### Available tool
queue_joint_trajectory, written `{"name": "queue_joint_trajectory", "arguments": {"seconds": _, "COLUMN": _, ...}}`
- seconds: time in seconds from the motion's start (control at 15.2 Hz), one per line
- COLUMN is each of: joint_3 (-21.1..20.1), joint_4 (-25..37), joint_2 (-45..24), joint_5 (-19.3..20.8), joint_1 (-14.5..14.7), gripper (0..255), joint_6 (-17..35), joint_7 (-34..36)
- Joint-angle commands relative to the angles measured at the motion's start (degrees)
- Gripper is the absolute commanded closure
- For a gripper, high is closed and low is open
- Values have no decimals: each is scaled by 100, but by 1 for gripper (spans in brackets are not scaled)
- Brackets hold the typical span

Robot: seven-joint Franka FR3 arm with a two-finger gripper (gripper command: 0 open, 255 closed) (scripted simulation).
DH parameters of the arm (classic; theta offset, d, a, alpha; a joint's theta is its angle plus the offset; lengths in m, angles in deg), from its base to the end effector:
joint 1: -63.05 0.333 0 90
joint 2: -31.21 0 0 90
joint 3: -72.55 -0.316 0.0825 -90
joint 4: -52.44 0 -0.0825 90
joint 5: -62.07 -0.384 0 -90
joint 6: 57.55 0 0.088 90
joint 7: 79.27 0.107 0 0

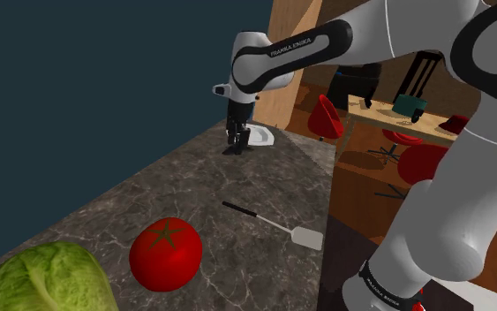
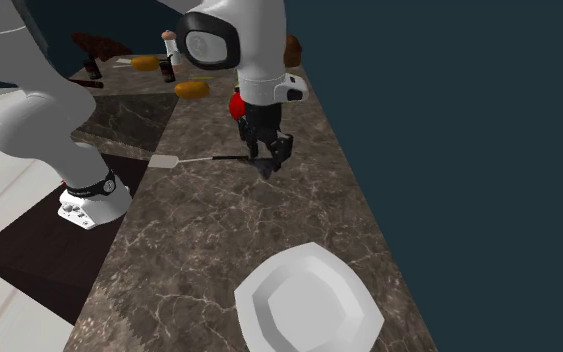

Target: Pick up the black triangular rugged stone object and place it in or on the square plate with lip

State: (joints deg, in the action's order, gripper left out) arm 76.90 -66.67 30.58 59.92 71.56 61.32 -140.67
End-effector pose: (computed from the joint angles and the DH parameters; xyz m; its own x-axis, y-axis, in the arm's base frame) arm 0.5451 0.0417 0.4209 0.4306 0.9023 0.0205 0.9024 -0.4299 -0.0287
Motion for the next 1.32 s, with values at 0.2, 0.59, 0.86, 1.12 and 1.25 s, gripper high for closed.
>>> {"name": "queue_joint_trajectory", "arguments": {"seconds": 0.2, "joint_3": 305, "joint_4": 703, "joint_2": -537, "joint_5": -62, "joint_1": -341, "gripper": 255, "joint_6": -190, "joint_7": -672}}
{"name": "queue_joint_trajectory", "arguments": {"seconds": 0.59, "joint_3": 570, "joint_4": 1751, "joint_2": -1303, "joint_5": -214, "joint_1": -769, "gripper": 255, "joint_6": -508, "joint_7": -1394}}
{"name": "queue_joint_trajectory", "arguments": {"seconds": 0.86, "joint_3": 690, "joint_4": 2631, "joint_2": -1915, "joint_5": -348, "joint_1": -1092, "gripper": 255, "joint_6": -806, "joint_7": -1830}}
{"name": "queue_joint_trajectory", "arguments": {"seconds": 1.12, "joint_3": 766, "joint_4": 3715, "joint_2": -2632, "joint_5": -495, "joint_1": -1453, "gripper": 255, "joint_6": -1202, "joint_7": -2216}}
{"name": "queue_joint_trajectory", "arguments": {"seconds": 1.25, "joint_3": 785, "joint_4": 4369, "joint_2": -3047, "joint_5": -570, "joint_1": -1654, "gripper": 255, "joint_6": -1453, "joint_7": -2383}}
